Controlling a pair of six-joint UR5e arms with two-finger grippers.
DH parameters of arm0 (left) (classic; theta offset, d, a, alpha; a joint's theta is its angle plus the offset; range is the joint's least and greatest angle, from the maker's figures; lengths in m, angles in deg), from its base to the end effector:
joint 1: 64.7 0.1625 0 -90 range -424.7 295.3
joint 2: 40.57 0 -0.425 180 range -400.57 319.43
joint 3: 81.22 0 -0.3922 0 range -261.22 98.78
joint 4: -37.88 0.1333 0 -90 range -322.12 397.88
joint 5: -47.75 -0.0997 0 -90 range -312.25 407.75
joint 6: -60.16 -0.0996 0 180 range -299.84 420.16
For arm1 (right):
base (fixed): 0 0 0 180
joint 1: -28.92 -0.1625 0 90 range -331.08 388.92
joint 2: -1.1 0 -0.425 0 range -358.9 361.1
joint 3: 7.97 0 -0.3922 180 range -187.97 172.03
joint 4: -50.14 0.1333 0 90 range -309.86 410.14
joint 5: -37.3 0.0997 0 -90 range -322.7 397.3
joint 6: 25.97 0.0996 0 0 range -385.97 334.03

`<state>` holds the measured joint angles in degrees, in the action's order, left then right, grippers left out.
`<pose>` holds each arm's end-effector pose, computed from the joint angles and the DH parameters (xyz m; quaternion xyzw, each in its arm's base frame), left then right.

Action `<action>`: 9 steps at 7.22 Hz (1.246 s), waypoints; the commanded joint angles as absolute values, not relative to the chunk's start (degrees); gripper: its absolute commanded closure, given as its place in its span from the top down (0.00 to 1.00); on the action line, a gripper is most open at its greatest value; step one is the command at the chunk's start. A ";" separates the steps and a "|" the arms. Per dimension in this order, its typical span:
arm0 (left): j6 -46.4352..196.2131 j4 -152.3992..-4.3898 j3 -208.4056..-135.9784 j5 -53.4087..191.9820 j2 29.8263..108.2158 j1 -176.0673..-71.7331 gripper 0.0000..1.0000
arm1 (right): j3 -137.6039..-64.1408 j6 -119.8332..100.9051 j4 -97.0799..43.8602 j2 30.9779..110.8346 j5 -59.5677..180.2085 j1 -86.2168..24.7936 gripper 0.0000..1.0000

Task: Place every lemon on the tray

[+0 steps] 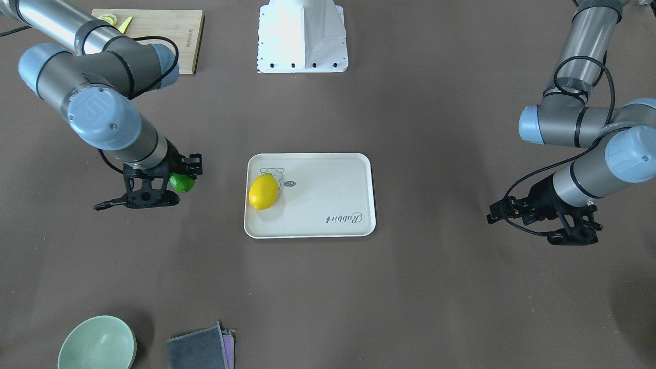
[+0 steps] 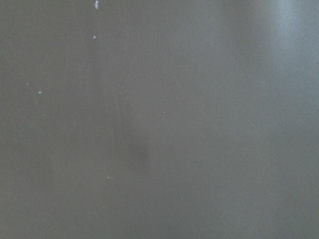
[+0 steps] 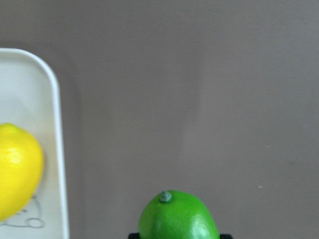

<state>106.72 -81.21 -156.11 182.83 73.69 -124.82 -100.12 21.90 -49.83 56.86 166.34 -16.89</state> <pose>0.2862 -0.6241 0.4811 0.0136 0.4717 -0.0023 0.8816 -0.4224 -0.5357 0.3061 -0.0846 -0.3809 -0.0469 0.9196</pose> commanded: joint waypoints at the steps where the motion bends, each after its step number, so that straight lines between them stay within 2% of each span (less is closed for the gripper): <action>1: 106.92 -81.21 -156.11 182.84 73.68 -124.73 0.98 | -93.18 33.39 -46.75 45.80 167.63 -14.51 0.00; 3: 106.92 -81.21 -156.02 182.84 73.60 -124.73 0.98 | -85.69 46.40 -34.64 40.14 167.38 -11.17 0.00; 4: 106.92 -81.21 -156.10 182.84 73.60 -124.73 0.98 | -80.53 48.46 -33.46 35.51 166.85 -9.94 0.00; 5: 106.92 -81.29 -156.11 182.84 73.60 -124.65 0.98 | -78.65 48.48 -33.27 33.99 166.33 -9.14 0.00; 6: 106.83 -81.29 -155.93 182.84 73.60 -124.65 0.98 | -78.63 48.39 -33.36 34.14 165.63 -8.44 0.81; 7: 106.83 -81.21 -155.93 182.84 73.60 -124.65 0.98 | -78.72 49.00 -33.19 33.97 163.44 -7.91 1.00; 9: 106.74 -81.38 -155.40 182.84 73.68 -124.56 0.98 | -78.80 49.44 -33.10 33.97 163.95 -7.99 1.00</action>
